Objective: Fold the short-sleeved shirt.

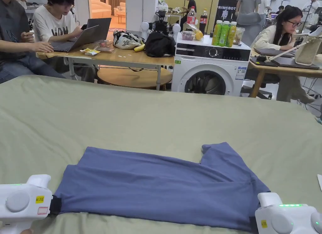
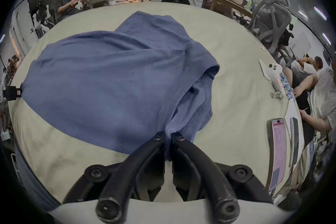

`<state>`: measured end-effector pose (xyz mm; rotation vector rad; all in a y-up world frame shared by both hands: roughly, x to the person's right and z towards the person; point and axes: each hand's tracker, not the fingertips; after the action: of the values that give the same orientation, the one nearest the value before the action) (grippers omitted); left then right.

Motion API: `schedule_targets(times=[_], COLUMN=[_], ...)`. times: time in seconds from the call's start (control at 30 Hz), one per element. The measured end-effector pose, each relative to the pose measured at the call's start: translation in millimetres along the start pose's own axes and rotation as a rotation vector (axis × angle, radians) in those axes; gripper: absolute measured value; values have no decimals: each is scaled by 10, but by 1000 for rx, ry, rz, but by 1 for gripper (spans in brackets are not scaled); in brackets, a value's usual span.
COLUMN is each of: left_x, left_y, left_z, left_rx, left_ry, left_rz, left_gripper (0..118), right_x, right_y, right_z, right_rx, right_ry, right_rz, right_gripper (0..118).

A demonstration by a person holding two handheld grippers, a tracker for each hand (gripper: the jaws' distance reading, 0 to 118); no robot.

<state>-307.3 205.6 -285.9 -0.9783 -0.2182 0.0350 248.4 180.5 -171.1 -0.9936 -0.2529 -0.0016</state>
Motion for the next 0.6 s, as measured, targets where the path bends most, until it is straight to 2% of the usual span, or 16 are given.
schedule_targets(times=[0.03, 0.07, 0.1, 0.13, 0.17, 0.4, 0.43, 0.47, 0.5, 0.53, 0.57, 0.6], left_x=[6, 13, 30, 52, 78, 305, 345, 388, 427, 448, 487, 523], left_y=[8, 21, 46, 63, 90, 205, 220, 222, 223, 229, 231, 227], left_z=[1, 10, 29, 54, 82, 413, 452, 507, 539, 546, 581, 615], left_rx=[1, 4, 3, 1, 2, 210, 242, 293, 350, 382, 420, 460], left_ry=[1, 3, 5, 8, 14, 26, 31, 23, 22, 31, 35, 43], left_rz=[-4, -5, -7, -10, -10, -31, -39, -56, -71, -79, -92, -100], left_gripper=[1, 4, 17, 32, 41, 42, 42, 42, 42, 42, 41, 32], right_x=[-11, -34, -68, -93, -123, -308, -342, -381, -408, -435, -468, -497], right_y=[9, 21, 42, 65, 92, 359, 387, 418, 432, 448, 466, 482], right_z=[7, 29, 74, 119, 188, 582, 596, 611, 602, 600, 598, 593], right_rx=[4, 7, 5, 6, 22, 223, 252, 285, 319, 345, 379, 404], right_ry=[-5, -19, -35, -61, -96, -73, -85, -88, -80, -73, -59, -49], right_rz=[4, 9, 10, 7, 0, -61, -74, -91, -103, -113, -125, -129], right_gripper=[12, 22, 40, 47, 50, 50, 48, 40, 18, 3, 0, 0])
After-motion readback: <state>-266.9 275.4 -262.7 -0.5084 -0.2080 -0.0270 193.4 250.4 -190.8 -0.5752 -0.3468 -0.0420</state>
